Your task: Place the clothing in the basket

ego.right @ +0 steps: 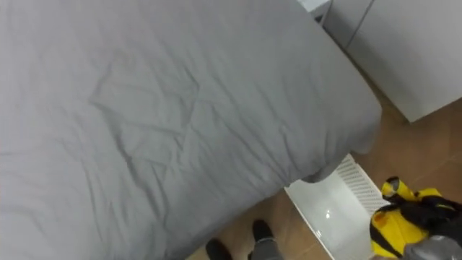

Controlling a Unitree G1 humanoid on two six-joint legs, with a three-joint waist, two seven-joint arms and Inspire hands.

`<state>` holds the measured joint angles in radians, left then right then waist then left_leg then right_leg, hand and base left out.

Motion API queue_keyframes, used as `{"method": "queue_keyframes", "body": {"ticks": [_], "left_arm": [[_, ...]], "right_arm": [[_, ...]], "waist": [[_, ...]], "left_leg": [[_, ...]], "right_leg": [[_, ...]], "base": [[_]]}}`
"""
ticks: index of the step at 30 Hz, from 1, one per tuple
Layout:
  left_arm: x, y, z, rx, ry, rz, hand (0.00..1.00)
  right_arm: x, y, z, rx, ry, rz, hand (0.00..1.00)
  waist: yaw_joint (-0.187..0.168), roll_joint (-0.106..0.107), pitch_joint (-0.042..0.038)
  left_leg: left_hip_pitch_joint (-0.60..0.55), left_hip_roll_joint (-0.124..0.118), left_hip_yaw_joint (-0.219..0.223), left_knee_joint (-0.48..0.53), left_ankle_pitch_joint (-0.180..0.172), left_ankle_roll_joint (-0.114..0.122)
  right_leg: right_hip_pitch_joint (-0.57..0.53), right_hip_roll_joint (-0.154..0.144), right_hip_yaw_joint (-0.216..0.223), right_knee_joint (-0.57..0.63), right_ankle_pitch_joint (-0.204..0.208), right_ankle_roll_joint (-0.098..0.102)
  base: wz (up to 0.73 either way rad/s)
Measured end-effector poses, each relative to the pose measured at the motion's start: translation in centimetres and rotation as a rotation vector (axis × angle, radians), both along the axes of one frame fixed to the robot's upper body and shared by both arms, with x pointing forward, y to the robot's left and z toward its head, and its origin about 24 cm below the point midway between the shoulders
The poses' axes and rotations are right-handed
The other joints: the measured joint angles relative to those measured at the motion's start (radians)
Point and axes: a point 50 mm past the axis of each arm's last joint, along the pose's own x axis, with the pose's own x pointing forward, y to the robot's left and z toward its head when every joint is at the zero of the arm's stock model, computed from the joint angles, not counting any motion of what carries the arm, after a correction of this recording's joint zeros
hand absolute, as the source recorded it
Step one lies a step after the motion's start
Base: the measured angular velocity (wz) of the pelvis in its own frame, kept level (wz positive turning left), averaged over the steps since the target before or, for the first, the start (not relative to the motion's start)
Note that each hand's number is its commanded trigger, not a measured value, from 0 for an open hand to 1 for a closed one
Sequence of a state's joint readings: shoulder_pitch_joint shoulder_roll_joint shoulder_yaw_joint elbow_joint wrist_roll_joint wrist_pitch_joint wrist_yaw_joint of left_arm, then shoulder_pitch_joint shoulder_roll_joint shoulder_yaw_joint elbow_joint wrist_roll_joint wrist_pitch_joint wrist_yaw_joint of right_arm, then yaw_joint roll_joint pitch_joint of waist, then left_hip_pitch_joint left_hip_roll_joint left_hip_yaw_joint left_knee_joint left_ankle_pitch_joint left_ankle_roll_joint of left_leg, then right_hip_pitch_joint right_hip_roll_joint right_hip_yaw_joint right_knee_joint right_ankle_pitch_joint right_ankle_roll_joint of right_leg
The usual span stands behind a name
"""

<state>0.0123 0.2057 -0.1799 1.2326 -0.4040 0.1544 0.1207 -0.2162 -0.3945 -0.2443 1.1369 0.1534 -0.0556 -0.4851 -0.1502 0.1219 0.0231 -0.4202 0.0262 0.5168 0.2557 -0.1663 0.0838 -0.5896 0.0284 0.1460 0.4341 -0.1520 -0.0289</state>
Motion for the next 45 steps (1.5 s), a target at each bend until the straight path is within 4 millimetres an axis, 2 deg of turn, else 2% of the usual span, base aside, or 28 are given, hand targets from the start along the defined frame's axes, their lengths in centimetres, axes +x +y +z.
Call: {"method": "queue_keyframes", "body": {"ticks": [3, 4, 5, 6, 12, 23, 25, 29, 34, 35, 36, 38, 42, 45], "left_arm": [[0.2, -0.3, 0.0, 0.001, -0.009, -0.036, 0.0], [0.3, -0.3, 0.0, 0.001, -0.012, -0.045, 0.0], [0.3, -0.3, 0.0, 0.0, -0.016, -0.047, 0.0], [0.5, -0.4, 0.0, 0.002, -0.024, -0.059, 0.0], [0.5, -0.4, 0.0, -0.005, -0.03, -0.053, 0.0], [0.4, -0.5, 0.0, -0.013, -0.037, -0.034, 0.0], [0.6, -0.3, 0.1, -0.01, -0.047, -0.031, 0.0], [0.4, 0.0, 0.2, -0.006, -0.058, 0.002, 0.0], [-0.2, 0.9, 0.4, 0.01, -0.07, 0.016, 0.0], [-0.2, 1.1, 0.4, 0.012, -0.068, 0.016, 0.0], [-0.4, 1.2, 0.4, 0.015, -0.063, 0.017, 0.0], [-0.7, 1.5, 0.5, 0.022, -0.063, 0.02, 0.0], [-0.6, 1.8, 0.6, 0.029, -0.065, 0.014, 0.0], [-0.6, 1.8, 0.6, 0.032, -0.065, 0.01, 0.0]], "right_arm": [[0.3, -0.5, 0.5, -0.02, 0.011, 0.01, 1.0], [0.4, -0.7, 0.6, -0.026, 0.01, 0.012, 0.97], [0.6, -0.7, 0.7, -0.027, 0.008, 0.015, 0.35], [0.6, -0.8, 0.7, -0.022, 0.007, 0.006, 0.0], [0.5, -0.8, 0.7, -0.016, 0.004, -0.005, 0.0], [-0.8, -1.0, 0.0, 0.014, 0.02, -0.041, 0.0], [-1.4, -1.0, -0.3, 0.019, 0.035, -0.046, 0.0], [-2.2, -1.0, -0.8, 0.023, 0.059, -0.044, 0.0], [-5.9, -1.1, -2.3, 0.054, 0.14, -0.096, 0.0], [-6.2, -1.0, -2.5, 0.059, 0.146, -0.101, 0.0], [-6.6, -1.0, -2.6, 0.068, 0.148, -0.11, 0.0], [-6.8, -1.0, -2.7, 0.085, 0.135, -0.137, 0.0], [-7.2, -1.0, -2.8, 0.109, 0.117, -0.174, 0.0], [-7.0, -0.9, -2.8, 0.11, 0.113, -0.17, 0.0]], "waist": [[0.015, 0.008, -0.0012], [0.019, 0.009, -0.0018], [0.019, 0.009, -0.0018], [0.019, 0.01, -0.0014], [0.024, 0.01, -0.0011], [0.021, 0.002, 0.0031], [0.019, -0.007, 0.0078], [0.018, -0.023, 0.0085], [0.018, -0.057, 0.0028], [0.018, -0.062, 0.0037], [0.019, -0.069, 0.0011], [0.02, -0.083, -0.0028], [0.022, -0.095, -0.0092], [0.027, -0.1, -0.0086]], "left_leg": [[-0.015, -0.002, -0.001, -0.001, 0.003, 0.004], [-0.02, -0.003, -0.002, -0.001, 0.003, 0.004], [-0.023, -0.003, -0.004, -0.001, 0.003, 0.005], [-0.027, -0.003, -0.007, 0.0, 0.004, 0.005], [-0.028, -0.006, -0.014, 0.004, 0.005, 0.006], [-0.006, -0.012, -0.017, 0.002, 0.007, 0.009], [0.007, -0.013, -0.018, -0.001, 0.006, 0.009], [0.031, -0.009, -0.029, -0.007, 0.007, 0.007], [0.108, -0.005, -0.064, -0.023, 0.009, 0.002], [0.118, -0.005, -0.07, -0.024, 0.009, 0.001], [0.135, -0.005, -0.083, -0.026, 0.007, -0.002], [0.159, -0.007, -0.095, -0.035, 0.006, -0.003], [0.173, -0.008, -0.12, -0.034, 0.006, -0.003], [0.184, -0.009, -0.121, -0.034, 0.006, -0.003]], "right_leg": [[-0.013, -0.008, -0.015, 0.0, 0.0, 0.0], [-0.017, -0.009, -0.017, 0.0, 0.0, 0.001], [-0.02, -0.009, -0.018, 0.0, 0.0, 0.001], [-0.022, -0.011, -0.021, -0.001, 0.0, 0.001], [-0.019, -0.023, -0.043, 0.002, -0.007, 0.0], [-0.002, -0.029, -0.044, 0.014, -0.018, 0.004], [0.012, -0.029, -0.045, 0.014, -0.02, 0.004], [0.05, -0.031, -0.067, -0.011, -0.02, 0.001], [0.17, -0.033, -0.124, -0.076, -0.018, -0.002], [0.181, -0.033, -0.128, -0.081, -0.018, -0.003], [0.206, -0.033, -0.137, -0.094, -0.018, -0.003], [0.237, -0.036, -0.154, -0.108, -0.019, -0.004], [0.274, -0.04, -0.181, -0.126, -0.017, -0.003], [0.29, -0.04, -0.182, -0.127, -0.017, -0.003]], "base": [[0.08], [0.07], [0.07], [0.08], [0.05], [0.01], [0.0], [0.11], [0.31], [0.31], [0.21], [0.18], [0.2], [0.03]]}}
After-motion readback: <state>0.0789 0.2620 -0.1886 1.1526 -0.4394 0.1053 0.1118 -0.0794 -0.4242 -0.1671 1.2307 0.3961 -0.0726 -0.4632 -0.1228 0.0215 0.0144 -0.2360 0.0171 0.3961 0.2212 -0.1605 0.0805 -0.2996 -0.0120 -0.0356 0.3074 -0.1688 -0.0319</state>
